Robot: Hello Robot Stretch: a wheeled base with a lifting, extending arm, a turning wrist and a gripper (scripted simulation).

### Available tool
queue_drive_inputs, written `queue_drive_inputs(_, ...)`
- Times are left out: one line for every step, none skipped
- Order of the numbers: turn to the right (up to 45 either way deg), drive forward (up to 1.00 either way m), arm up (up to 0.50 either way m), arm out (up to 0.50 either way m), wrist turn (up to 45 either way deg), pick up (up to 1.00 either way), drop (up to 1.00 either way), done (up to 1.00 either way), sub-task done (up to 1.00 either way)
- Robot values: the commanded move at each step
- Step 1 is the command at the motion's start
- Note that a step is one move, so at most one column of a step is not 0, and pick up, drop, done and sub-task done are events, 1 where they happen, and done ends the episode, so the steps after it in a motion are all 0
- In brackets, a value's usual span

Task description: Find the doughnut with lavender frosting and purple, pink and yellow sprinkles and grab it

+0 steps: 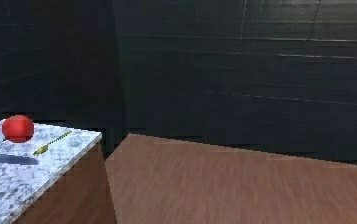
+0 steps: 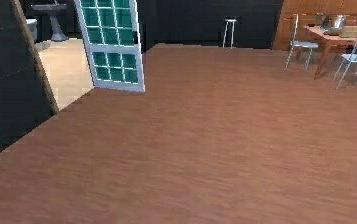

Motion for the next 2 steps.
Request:
queue_drive_inputs(-45.0,0.00,0.00,0.00,0.0,0.00,0.00,0.00,0.00)
queue_drive_inputs(-45.0,0.00,0.00,0.00,0.0,0.00,0.00,0.00,0.00)
